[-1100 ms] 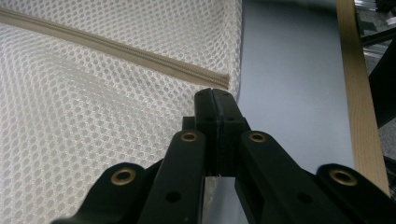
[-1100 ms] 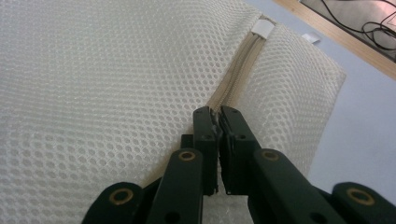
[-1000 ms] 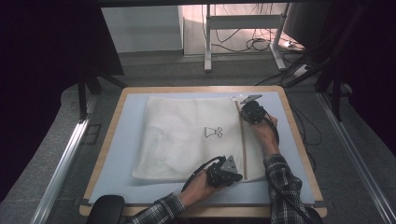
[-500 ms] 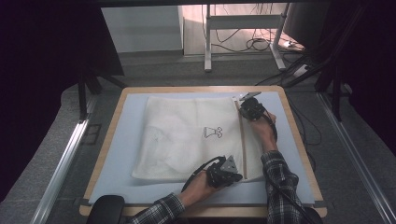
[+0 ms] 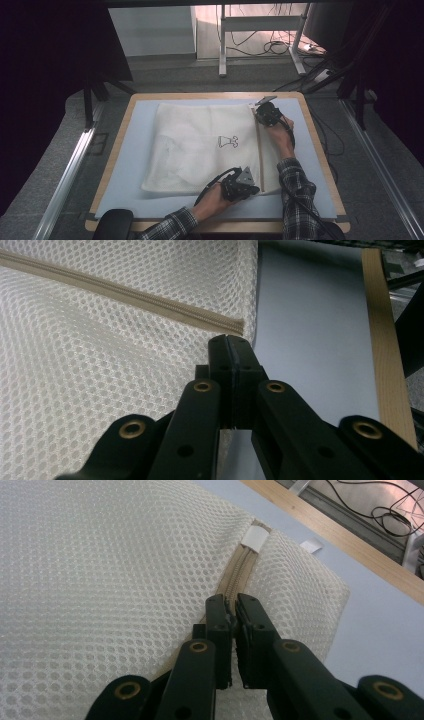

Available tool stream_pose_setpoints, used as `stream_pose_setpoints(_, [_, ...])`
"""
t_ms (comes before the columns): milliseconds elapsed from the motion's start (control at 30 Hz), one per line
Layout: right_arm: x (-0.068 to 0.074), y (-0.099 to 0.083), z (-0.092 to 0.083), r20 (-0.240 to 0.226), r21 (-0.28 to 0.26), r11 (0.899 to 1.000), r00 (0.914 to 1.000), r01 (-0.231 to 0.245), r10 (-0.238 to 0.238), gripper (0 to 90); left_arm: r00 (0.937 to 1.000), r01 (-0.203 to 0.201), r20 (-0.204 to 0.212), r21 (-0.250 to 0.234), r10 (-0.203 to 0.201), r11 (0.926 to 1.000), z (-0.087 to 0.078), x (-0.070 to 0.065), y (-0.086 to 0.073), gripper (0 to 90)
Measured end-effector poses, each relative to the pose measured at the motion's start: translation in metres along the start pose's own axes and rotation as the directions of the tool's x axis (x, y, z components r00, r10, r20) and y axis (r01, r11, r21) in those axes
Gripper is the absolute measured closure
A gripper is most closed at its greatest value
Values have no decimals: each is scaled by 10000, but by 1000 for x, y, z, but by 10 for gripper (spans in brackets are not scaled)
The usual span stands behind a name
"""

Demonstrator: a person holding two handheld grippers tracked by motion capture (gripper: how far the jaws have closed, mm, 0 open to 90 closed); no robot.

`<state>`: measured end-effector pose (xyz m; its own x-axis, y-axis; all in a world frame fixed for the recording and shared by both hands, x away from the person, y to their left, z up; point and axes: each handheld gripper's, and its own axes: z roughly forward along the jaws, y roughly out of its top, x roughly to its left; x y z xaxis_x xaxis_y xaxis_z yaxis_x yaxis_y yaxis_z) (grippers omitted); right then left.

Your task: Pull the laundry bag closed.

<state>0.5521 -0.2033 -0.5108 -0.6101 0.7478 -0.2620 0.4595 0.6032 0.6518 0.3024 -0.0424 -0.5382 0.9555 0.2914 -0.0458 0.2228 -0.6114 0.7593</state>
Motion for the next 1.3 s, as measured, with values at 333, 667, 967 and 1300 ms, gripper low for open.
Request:
stream_pose_setpoints(333, [-2, 4, 4, 152, -13, 10000, 9999, 78, -77, 839, 9999, 145, 49, -93, -145, 9999, 1, 0, 0, 900])
stream_pose_setpoints(667, [-4, 8, 9, 263, -38, 10000, 9996, 33, -32, 836, 10000, 48, 50, 13, -48, 10000, 0, 1, 0, 900])
stream_pose_setpoints(967, [-3, 16, 14, 561, 193, 9981, 9967, 584, -594, 831, 10000, 39, 44, 2, -39, 10000, 0, 1, 0, 900])
stream_pose_setpoints(1300, [1, 22, 22, 1028, 559, 9863, 9817, 1550, -1601, 826, 10000, 8, 14, 24, -8, 10000, 0, 0, 0, 900])
